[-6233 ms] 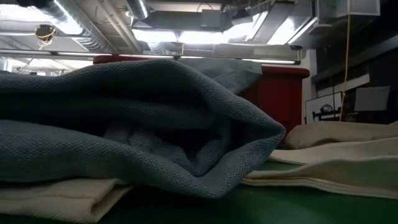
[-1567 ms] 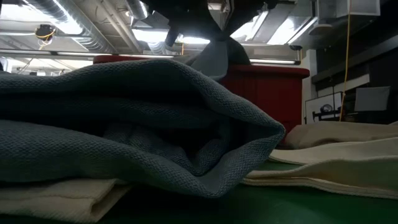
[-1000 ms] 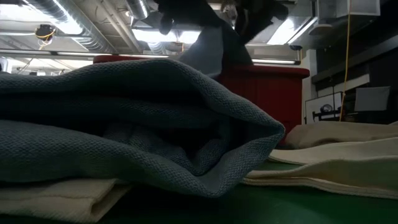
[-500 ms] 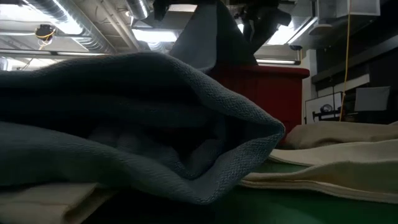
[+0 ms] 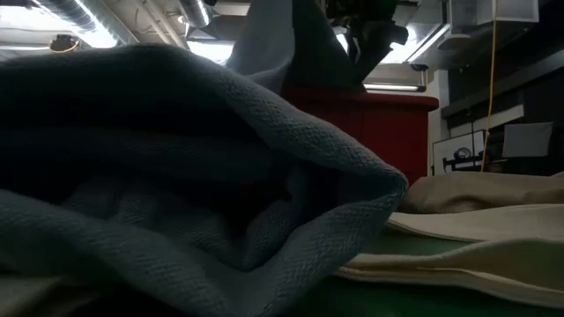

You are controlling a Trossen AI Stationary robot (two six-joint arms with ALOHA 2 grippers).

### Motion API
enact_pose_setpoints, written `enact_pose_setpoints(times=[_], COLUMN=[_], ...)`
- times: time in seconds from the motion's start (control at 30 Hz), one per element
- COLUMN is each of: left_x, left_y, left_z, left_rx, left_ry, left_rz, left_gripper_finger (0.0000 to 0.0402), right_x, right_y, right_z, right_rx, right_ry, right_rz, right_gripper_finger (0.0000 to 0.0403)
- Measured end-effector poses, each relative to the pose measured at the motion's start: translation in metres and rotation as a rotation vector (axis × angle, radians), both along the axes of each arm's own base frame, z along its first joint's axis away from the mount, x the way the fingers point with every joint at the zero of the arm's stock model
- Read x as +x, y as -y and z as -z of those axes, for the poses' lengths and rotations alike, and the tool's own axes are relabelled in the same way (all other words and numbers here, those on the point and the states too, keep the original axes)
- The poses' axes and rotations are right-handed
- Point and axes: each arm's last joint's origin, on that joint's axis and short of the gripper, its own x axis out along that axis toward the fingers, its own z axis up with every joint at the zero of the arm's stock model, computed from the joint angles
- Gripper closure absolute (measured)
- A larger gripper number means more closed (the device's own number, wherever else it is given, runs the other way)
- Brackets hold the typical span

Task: Fold Laundry from Bin
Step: Fold the light blue pants

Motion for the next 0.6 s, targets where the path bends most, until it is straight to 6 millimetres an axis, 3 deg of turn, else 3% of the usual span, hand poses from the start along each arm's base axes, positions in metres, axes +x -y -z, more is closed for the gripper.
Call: enact_pose_setpoints(times=[0.27, 0.6], left_x=[-0.007, -0.011], left_y=[0.008, 0.019], left_z=[-0.001, -0.001], left_rx=[0.01, 0.013], left_ry=[-0.021, -0.019], left_rz=[0.032, 0.061], left_gripper_finger=[0.04, 0.04], right_x=[0.0, 0.0], right_y=[0.0, 0.0], right_z=[0.0, 0.0], right_rx=[0.002, 0.001], right_ry=[0.002, 0.002], right_rz=[-0.001, -0.002], right_gripper_finger=[0.0251, 0.0309])
